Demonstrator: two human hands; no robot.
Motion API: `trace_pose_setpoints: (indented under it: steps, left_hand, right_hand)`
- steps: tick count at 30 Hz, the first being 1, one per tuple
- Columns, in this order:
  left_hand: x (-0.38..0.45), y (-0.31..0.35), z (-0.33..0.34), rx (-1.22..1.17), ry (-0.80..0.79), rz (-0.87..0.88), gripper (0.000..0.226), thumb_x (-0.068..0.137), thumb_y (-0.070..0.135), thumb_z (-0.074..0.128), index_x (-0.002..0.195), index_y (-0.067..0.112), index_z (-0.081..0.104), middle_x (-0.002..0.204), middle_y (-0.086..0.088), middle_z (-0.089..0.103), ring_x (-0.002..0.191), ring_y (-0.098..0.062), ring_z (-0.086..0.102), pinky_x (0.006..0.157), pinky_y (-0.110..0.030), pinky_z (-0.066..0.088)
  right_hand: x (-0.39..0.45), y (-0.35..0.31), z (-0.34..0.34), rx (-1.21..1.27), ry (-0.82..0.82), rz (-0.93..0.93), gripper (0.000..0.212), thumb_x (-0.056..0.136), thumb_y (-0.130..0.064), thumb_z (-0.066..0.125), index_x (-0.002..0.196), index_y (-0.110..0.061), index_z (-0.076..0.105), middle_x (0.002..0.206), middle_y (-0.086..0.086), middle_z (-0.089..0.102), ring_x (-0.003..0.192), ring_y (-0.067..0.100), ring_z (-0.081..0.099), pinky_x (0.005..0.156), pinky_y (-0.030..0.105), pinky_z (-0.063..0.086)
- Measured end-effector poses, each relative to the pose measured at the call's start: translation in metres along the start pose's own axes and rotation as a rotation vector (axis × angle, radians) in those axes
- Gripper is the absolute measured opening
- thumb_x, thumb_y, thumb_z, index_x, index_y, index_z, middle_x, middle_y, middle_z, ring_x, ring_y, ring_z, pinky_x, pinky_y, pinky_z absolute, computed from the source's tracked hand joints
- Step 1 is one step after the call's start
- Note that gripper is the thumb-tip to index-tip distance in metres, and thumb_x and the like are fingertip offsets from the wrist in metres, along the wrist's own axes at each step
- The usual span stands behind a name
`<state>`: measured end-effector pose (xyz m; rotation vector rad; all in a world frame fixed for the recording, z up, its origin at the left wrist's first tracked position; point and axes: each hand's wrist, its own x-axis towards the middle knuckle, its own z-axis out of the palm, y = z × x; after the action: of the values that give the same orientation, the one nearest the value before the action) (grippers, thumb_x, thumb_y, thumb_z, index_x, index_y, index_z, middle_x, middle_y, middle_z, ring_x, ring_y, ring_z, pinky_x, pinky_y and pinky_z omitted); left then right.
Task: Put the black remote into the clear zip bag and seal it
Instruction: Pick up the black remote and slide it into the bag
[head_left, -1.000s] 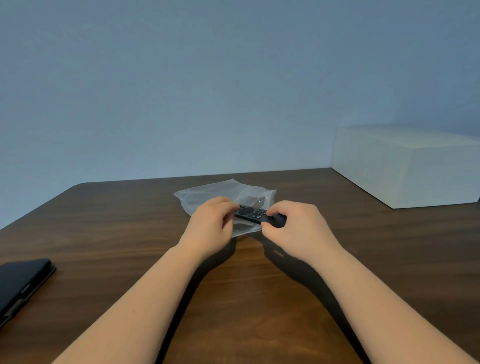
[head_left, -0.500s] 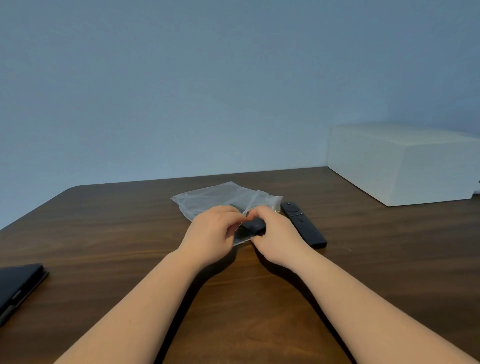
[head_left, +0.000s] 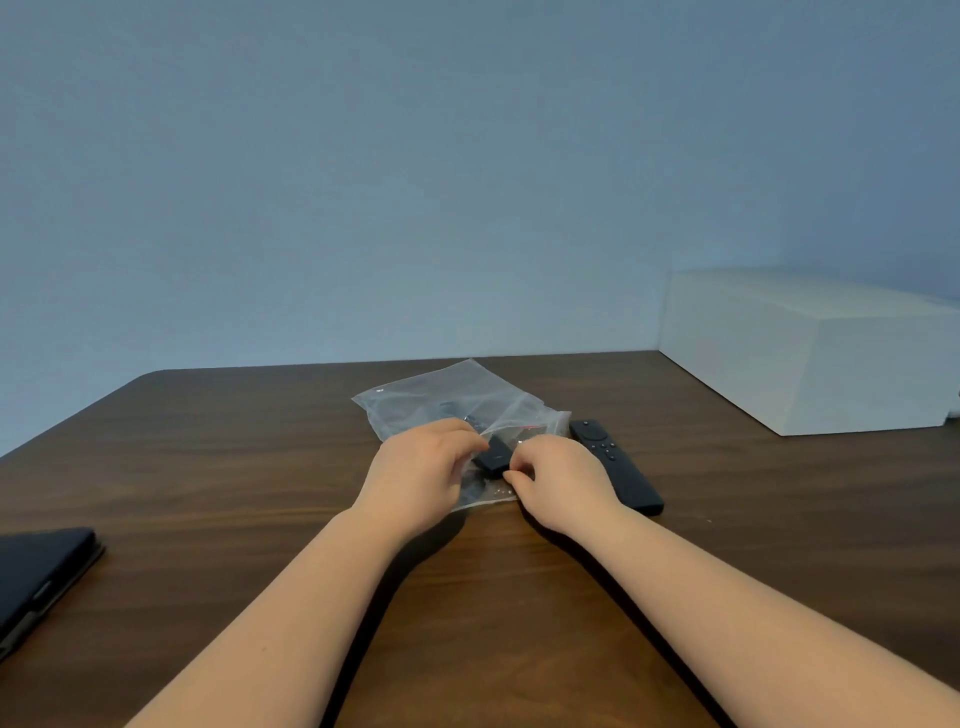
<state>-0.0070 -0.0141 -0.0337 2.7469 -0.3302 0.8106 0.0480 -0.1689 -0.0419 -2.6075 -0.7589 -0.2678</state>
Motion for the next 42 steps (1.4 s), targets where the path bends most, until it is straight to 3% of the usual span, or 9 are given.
trace_pose_setpoints:
  steps: [5, 15, 18, 22, 26, 29, 33, 39, 42]
  left_hand:
    - [0.001, 0.000, 0.000, 0.004, -0.017, -0.018, 0.030, 0.087, 0.005, 0.049, 0.108, 0.019, 0.065, 0.111, 0.002, 0.068, 0.101, -0.021, 0.061, 0.076, -0.037, 0.052]
    - [0.000, -0.002, 0.004, -0.028, -0.016, -0.017, 0.035, 0.082, 0.000, 0.049, 0.106, 0.021, 0.065, 0.105, 0.000, 0.068, 0.095, -0.022, 0.061, 0.074, -0.038, 0.052]
    - [0.001, -0.004, 0.005, -0.037, 0.000, -0.029, 0.035, 0.082, -0.002, 0.048, 0.105, 0.018, 0.065, 0.104, 0.000, 0.068, 0.094, -0.022, 0.062, 0.075, -0.037, 0.053]
    - [0.001, -0.006, 0.008, -0.040, -0.003, -0.039, 0.034, 0.083, -0.002, 0.046, 0.103, 0.018, 0.065, 0.105, 0.001, 0.067, 0.096, -0.021, 0.060, 0.077, -0.038, 0.052]
    - [0.001, -0.006, 0.009, -0.050, -0.019, -0.054, 0.036, 0.083, 0.000, 0.045, 0.109, 0.017, 0.062, 0.116, 0.003, 0.062, 0.105, -0.018, 0.055, 0.082, -0.033, 0.049]
    - [0.001, -0.004, 0.009, -0.054, -0.044, -0.051, 0.040, 0.083, 0.002, 0.046, 0.118, 0.018, 0.058, 0.124, 0.004, 0.057, 0.113, -0.017, 0.051, 0.087, -0.032, 0.047]
    - [-0.001, -0.004, 0.009, -0.042, -0.082, -0.033, 0.044, 0.084, 0.011, 0.052, 0.126, 0.024, 0.050, 0.133, 0.006, 0.048, 0.121, -0.014, 0.045, 0.092, -0.030, 0.045]
    - [-0.003, -0.007, 0.009, -0.022, -0.112, -0.041, 0.053, 0.084, 0.011, 0.053, 0.133, 0.026, 0.040, 0.140, 0.007, 0.041, 0.126, -0.014, 0.040, 0.093, -0.030, 0.045]
    - [-0.002, -0.007, 0.010, -0.012, -0.117, -0.042, 0.060, 0.083, 0.012, 0.053, 0.138, 0.025, 0.032, 0.144, 0.008, 0.037, 0.127, -0.014, 0.039, 0.093, -0.029, 0.044]
  right_hand:
    - [0.005, -0.007, 0.014, -0.051, 0.011, -0.062, 0.024, 0.095, -0.028, 0.045, 0.110, -0.020, 0.061, 0.108, 0.003, 0.059, 0.100, 0.024, 0.057, 0.080, 0.039, 0.050]
    - [0.020, -0.026, 0.013, -0.226, -0.175, -0.029, 0.030, 0.091, -0.015, 0.046, 0.118, -0.016, 0.059, 0.128, 0.007, 0.048, 0.097, 0.030, 0.060, 0.075, 0.040, 0.053]
    - [0.013, -0.022, 0.014, -0.134, -0.102, -0.044, 0.033, 0.091, -0.018, 0.045, 0.122, -0.020, 0.055, 0.122, 0.007, 0.053, 0.101, 0.029, 0.058, 0.077, 0.040, 0.052]
    - [-0.004, -0.004, 0.000, 0.024, 0.105, -0.049, 0.030, 0.091, -0.018, 0.042, 0.113, -0.019, 0.064, 0.112, 0.003, 0.064, 0.103, 0.023, 0.058, 0.084, 0.042, 0.053]
    - [-0.018, 0.021, -0.024, -0.042, 0.296, 0.074, 0.031, 0.094, -0.026, 0.043, 0.121, -0.022, 0.057, 0.114, 0.001, 0.063, 0.109, 0.022, 0.052, 0.084, 0.039, 0.050]
    - [-0.029, 0.038, -0.026, -0.234, 0.143, 0.283, 0.044, 0.091, -0.046, 0.045, 0.132, -0.029, 0.042, 0.126, 0.004, 0.055, 0.120, 0.028, 0.045, 0.090, 0.044, 0.043]
    - [-0.030, 0.049, -0.023, -0.242, -0.006, 0.453, 0.059, 0.086, -0.061, 0.044, 0.136, -0.031, 0.034, 0.129, 0.005, 0.055, 0.122, 0.030, 0.046, 0.093, 0.046, 0.041]
    - [-0.027, 0.054, -0.022, -0.168, 0.084, 0.419, 0.038, 0.091, -0.035, 0.049, 0.128, -0.027, 0.043, 0.116, 0.006, 0.061, 0.109, 0.029, 0.052, 0.083, 0.041, 0.049]
    - [-0.028, 0.052, -0.027, -0.039, 0.183, 0.376, 0.038, 0.091, -0.025, 0.051, 0.129, -0.025, 0.047, 0.115, 0.007, 0.063, 0.108, 0.031, 0.051, 0.081, 0.041, 0.051]
